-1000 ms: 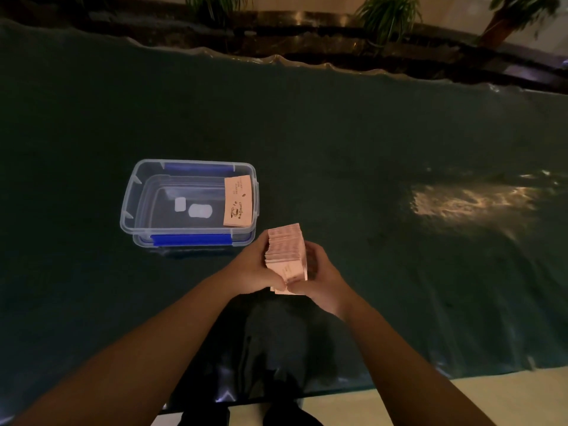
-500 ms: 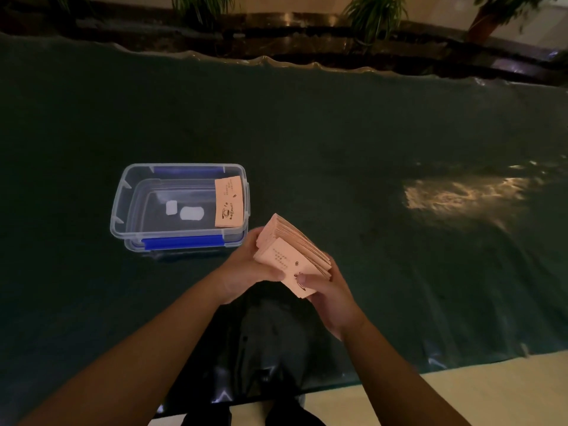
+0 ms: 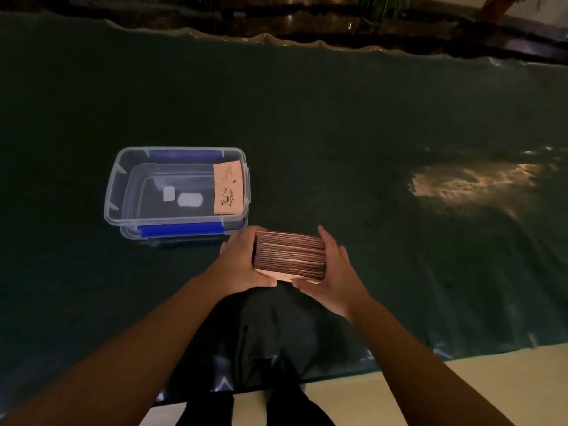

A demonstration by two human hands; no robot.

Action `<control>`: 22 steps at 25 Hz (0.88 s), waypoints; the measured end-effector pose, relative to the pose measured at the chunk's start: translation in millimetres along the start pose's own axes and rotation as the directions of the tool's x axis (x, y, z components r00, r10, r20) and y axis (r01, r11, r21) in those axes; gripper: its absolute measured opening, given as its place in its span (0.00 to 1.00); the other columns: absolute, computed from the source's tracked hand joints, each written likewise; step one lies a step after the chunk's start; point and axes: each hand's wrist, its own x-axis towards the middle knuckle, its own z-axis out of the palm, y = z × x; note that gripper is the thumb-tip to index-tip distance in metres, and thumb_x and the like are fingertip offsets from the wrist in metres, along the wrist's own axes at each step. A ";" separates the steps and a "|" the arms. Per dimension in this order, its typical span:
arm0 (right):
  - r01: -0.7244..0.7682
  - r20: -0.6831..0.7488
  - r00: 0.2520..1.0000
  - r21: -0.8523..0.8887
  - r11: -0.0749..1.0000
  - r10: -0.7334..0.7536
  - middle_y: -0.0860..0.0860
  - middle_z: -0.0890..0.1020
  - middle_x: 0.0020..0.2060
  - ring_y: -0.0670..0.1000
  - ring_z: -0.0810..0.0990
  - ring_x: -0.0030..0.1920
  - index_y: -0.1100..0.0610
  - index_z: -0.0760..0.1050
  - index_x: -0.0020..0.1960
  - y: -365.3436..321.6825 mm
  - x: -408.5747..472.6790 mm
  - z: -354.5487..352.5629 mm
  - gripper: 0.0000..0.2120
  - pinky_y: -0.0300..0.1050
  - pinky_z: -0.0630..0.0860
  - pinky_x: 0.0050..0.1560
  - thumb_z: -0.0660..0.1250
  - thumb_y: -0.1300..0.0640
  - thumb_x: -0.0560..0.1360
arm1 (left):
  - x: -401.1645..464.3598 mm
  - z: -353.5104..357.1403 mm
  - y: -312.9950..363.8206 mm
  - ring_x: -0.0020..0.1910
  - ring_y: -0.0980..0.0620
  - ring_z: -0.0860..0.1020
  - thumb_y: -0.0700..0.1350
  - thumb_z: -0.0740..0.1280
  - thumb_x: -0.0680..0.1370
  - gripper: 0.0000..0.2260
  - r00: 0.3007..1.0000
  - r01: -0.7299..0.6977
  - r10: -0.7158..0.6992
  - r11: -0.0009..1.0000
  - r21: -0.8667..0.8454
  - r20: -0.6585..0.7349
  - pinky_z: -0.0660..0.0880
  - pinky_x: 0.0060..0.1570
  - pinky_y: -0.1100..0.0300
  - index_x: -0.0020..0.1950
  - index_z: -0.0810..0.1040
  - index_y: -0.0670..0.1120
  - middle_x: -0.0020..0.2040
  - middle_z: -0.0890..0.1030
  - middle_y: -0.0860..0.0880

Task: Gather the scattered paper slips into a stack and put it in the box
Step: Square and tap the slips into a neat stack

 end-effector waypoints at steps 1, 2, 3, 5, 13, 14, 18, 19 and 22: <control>0.006 0.012 1.000 -0.051 0.999 -0.005 0.48 0.68 0.69 0.51 0.72 0.68 0.25 0.36 0.78 3.2 0.9 4.5 0.59 0.56 0.72 0.70 0.76 0.36 0.63 | 0.5 3.3 -3.4 0.69 0.53 0.66 0.58 0.84 0.58 0.48 1.000 0.008 -0.008 0.999 0.034 0.005 0.65 0.71 0.44 0.71 0.59 0.62 0.68 0.69 0.56; 0.006 0.017 1.000 -0.101 0.995 -0.004 0.51 0.68 0.71 0.55 0.70 0.70 0.24 0.32 0.76 8.1 1.6 9.3 0.59 0.60 0.70 0.72 0.75 0.34 0.64 | 0.5 6.8 -7.2 0.72 0.50 0.64 0.57 0.84 0.58 0.51 1.000 0.017 -0.018 0.998 0.060 0.012 0.63 0.73 0.41 0.73 0.57 0.60 0.71 0.67 0.53; 0.003 0.013 1.000 -0.137 0.991 -0.001 0.52 0.66 0.72 0.57 0.68 0.72 0.24 0.29 0.75 13.6 2.1 12.9 0.59 0.63 0.67 0.72 0.74 0.33 0.65 | 0.8 9.0 -10.3 0.74 0.48 0.63 0.58 0.84 0.58 0.53 1.000 0.020 -0.021 0.997 0.081 0.014 0.61 0.73 0.40 0.75 0.55 0.59 0.73 0.65 0.51; -0.022 0.015 1.000 -0.146 0.989 0.024 0.47 0.61 0.75 0.58 0.64 0.73 0.25 0.27 0.75 24.7 1.0 16.4 0.60 0.64 0.65 0.73 0.73 0.33 0.65 | 1.3 11.8 -15.7 0.75 0.46 0.61 0.59 0.84 0.58 0.56 1.000 0.013 -0.015 0.994 0.108 0.017 0.61 0.73 0.40 0.76 0.53 0.59 0.75 0.63 0.50; 0.020 -0.064 0.997 -0.173 0.985 -0.032 0.47 0.64 0.72 0.49 0.59 0.70 0.43 0.49 0.81 31.2 9.4 22.7 0.51 0.53 0.58 0.72 0.73 0.43 0.65 | 8.5 16.3 -16.9 0.74 0.46 0.61 0.59 0.82 0.63 0.50 0.999 -0.026 0.021 0.971 0.237 0.026 0.62 0.72 0.42 0.76 0.56 0.53 0.74 0.63 0.48; 0.043 -0.076 0.996 -0.175 0.984 -0.056 0.48 0.67 0.71 0.50 0.59 0.72 0.45 0.53 0.79 30.6 10.3 22.0 0.48 0.51 0.56 0.71 0.74 0.45 0.65 | 8.7 15.8 -16.0 0.73 0.47 0.63 0.58 0.82 0.62 0.48 1.000 -0.013 0.009 0.975 0.223 0.016 0.64 0.71 0.43 0.75 0.58 0.53 0.73 0.64 0.48; 0.030 -0.119 0.992 -0.098 0.995 -0.041 0.38 0.66 0.62 0.45 0.59 0.69 0.41 0.57 0.71 26.0 12.3 8.5 0.43 0.50 0.56 0.69 0.76 0.49 0.63 | 10.5 12.7 -6.8 0.70 0.48 0.65 0.58 0.83 0.60 0.46 1.000 -0.008 0.012 0.990 0.142 -0.028 0.71 0.68 0.43 0.71 0.63 0.55 0.70 0.68 0.50; 0.031 -0.138 0.989 -0.085 0.996 -0.043 0.37 0.65 0.61 0.44 0.59 0.69 0.40 0.58 0.71 24.8 13.3 4.0 0.42 0.50 0.56 0.68 0.76 0.49 0.63 | 12.4 12.5 -4.4 0.70 0.49 0.65 0.57 0.83 0.60 0.46 0.998 -0.030 0.035 0.992 0.125 -0.042 0.71 0.68 0.42 0.71 0.62 0.55 0.69 0.68 0.51; 0.043 -0.132 0.989 -0.148 0.988 -0.062 0.41 0.68 0.67 0.46 0.58 0.73 0.41 0.56 0.76 26.8 15.2 -4.0 0.46 0.53 0.56 0.71 0.75 0.48 0.63 | 18.4 14.7 -2.5 0.72 0.50 0.61 0.58 0.83 0.61 0.49 0.999 -0.044 0.045 0.990 0.131 0.000 0.66 0.72 0.42 0.73 0.58 0.56 0.71 0.65 0.51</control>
